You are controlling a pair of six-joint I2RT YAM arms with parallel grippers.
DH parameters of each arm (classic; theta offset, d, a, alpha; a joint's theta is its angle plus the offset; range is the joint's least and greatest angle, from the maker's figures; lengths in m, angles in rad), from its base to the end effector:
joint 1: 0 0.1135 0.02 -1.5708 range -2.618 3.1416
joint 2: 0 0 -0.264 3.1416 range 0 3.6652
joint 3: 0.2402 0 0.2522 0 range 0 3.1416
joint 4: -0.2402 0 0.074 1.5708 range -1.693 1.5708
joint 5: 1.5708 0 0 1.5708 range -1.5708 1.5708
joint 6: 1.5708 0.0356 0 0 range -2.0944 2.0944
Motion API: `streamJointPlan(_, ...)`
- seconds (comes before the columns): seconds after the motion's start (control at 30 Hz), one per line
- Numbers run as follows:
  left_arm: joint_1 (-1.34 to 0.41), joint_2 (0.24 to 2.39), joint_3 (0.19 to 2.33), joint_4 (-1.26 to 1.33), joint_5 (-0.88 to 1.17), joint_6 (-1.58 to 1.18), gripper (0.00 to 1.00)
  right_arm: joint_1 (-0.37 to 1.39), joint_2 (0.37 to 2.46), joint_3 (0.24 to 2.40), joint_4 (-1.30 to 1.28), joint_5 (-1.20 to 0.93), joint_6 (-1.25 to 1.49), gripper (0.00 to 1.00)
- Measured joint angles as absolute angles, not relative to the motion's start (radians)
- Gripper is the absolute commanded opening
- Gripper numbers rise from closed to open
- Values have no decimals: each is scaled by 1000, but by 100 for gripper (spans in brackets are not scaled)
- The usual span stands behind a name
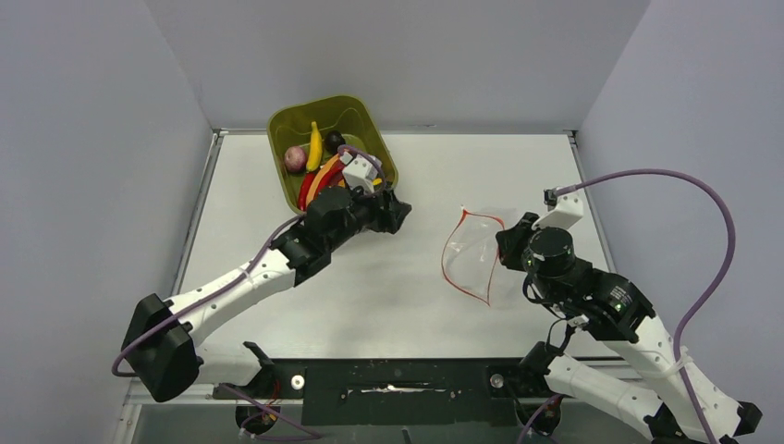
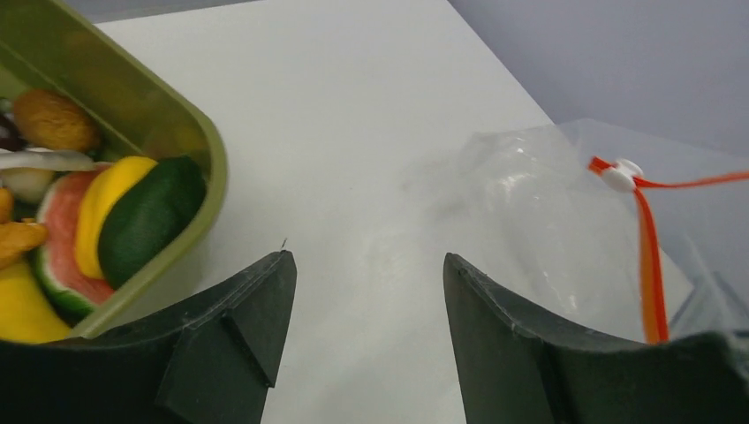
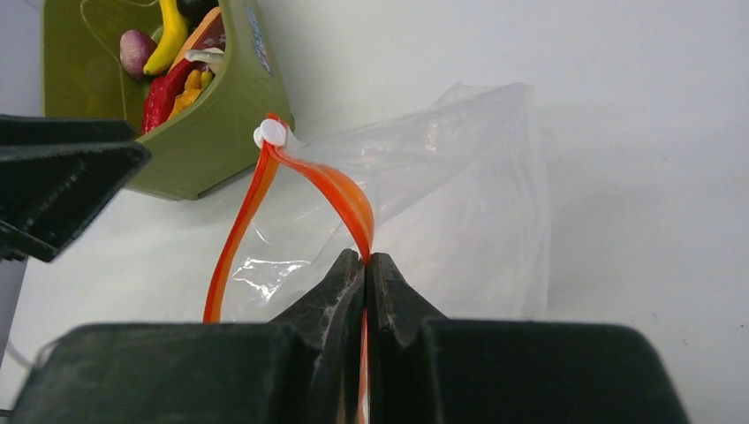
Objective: Place the food in the zip-top bag and seal the zipper
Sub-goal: Pick up the fake vegetable from the bin.
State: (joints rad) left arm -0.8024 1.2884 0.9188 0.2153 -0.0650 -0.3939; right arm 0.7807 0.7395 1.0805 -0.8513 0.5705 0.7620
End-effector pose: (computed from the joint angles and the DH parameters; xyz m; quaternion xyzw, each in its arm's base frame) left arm 0.2135 -0.2175 0.3177 0.1333 0.7476 -0.3457 0.5512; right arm 0.1034 0.0753 0.3791 0.1346 0.8291 0.1643 0.5172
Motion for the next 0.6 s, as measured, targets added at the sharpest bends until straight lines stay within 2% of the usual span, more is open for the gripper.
streamJointPlan(0.27, -567, 1372, 1127, -48, -75, -347, 61, 781, 751, 1084, -874, 561, 734, 0)
streamJointPlan(0.6, -369, 1583, 1288, -223, -124, -263, 59, 781, 786, 1069, -844, 514, 699, 0)
